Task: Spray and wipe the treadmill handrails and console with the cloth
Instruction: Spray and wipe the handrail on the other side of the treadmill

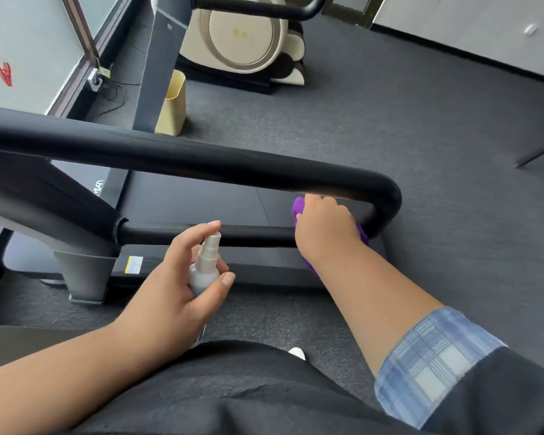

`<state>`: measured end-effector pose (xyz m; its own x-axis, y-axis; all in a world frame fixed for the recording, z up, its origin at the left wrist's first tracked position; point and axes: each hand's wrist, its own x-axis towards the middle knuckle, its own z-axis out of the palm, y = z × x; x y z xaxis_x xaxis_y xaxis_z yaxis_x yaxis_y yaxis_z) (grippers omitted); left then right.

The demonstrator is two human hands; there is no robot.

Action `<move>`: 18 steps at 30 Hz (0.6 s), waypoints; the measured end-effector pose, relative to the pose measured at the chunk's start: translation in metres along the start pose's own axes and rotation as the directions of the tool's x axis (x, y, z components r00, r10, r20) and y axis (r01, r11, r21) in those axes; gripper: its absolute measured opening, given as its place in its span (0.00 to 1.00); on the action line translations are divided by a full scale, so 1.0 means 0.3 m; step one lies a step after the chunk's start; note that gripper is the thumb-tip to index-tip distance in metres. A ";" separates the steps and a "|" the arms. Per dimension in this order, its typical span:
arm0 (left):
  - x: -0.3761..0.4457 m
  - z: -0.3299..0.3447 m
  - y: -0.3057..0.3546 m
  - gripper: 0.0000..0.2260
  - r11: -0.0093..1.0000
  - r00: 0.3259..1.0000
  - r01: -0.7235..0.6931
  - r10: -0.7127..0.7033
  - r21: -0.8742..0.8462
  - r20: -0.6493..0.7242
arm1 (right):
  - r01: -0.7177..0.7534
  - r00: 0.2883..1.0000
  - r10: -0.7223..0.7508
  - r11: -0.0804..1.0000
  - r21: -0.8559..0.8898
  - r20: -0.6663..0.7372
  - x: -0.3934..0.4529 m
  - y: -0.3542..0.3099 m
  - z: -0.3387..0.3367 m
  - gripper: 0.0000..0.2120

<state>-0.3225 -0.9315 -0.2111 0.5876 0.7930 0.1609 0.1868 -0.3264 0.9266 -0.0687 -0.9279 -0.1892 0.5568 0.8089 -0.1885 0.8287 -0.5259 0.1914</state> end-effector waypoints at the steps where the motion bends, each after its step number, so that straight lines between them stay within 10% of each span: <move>1: 0.001 0.000 0.003 0.28 1.000 1.000 -0.003 0.003 -0.004 0.000 | -0.014 1.000 0.013 0.999 0.030 0.026 0.004 -0.017 -0.001 0.12; 11: 0.012 0.028 0.039 0.28 0.999 0.999 -0.031 0.031 0.044 -0.007 | 0.307 0.951 -0.279 0.830 0.466 -0.130 -0.068 -0.194 0.018 0.14; 18: 0.038 0.061 0.038 0.27 0.997 0.998 -0.061 0.060 0.037 0.006 | 0.189 0.982 -0.146 0.821 0.538 -0.123 -0.044 0.036 -0.041 0.26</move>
<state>-0.2993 -0.9355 -0.2049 0.6026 0.7686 0.2145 0.1795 -0.3924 0.9021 -0.0678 -0.9411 -0.1727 0.4191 0.9030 -0.0943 0.8160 -0.4202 -0.3970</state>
